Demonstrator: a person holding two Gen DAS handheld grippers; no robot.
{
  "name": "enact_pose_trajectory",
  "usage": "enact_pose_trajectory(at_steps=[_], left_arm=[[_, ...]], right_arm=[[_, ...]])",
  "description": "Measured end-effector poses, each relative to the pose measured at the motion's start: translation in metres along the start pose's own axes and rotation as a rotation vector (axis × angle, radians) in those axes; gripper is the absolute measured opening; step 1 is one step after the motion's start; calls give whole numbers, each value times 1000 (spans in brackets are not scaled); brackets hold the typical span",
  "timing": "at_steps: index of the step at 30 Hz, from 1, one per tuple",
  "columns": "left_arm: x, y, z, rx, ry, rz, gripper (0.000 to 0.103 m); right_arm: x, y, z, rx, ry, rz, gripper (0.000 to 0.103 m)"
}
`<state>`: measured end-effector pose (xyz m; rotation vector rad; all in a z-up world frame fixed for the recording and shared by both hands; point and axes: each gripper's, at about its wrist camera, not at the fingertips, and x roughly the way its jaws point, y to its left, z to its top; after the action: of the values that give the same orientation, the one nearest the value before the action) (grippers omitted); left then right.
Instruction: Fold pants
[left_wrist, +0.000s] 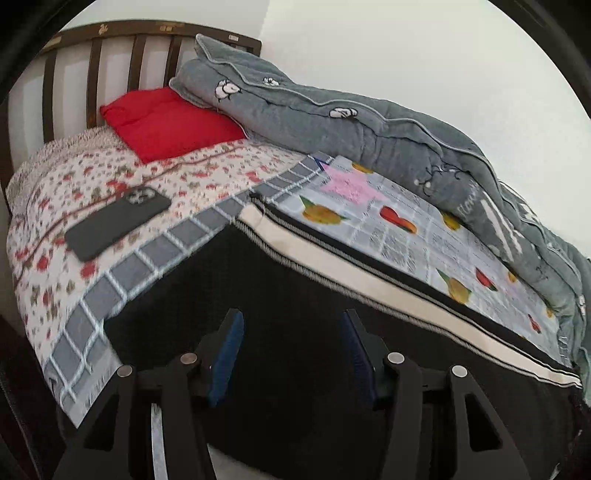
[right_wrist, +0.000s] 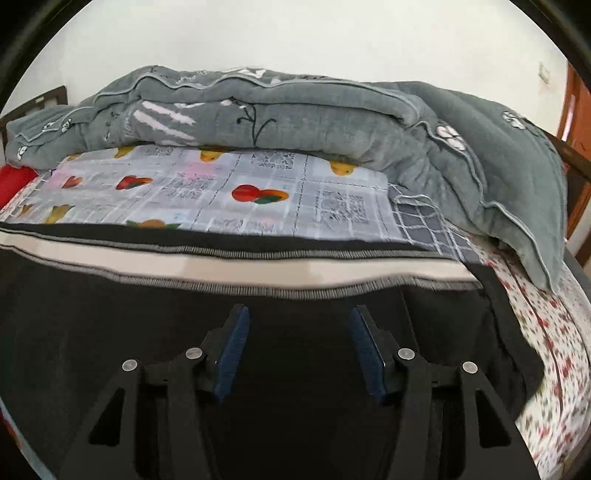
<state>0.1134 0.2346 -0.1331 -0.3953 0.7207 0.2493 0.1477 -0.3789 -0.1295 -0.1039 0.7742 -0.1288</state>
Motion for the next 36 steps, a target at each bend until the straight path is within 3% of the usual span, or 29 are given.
enact_pose_trajectory(at_steps=[11,21,27,30,36], left_arm=[[-34,38,-46,-83,29,-111,52],[2,82,-59,-211,101,-222,50],[18,92,-34,-245,55,-196,48],[28,103,-25,-294,37,-207,42],[41,103,-9,-318,14,-156,30]], right_arm=[[-59,26,-31,22,-23,74,56],[-89,49,-55,64,-34,114,56],[-75,55,-59,69,22,81,56],[-72,58,-57,78,28,71,56],[-68,68,-59,86,42,77,56]])
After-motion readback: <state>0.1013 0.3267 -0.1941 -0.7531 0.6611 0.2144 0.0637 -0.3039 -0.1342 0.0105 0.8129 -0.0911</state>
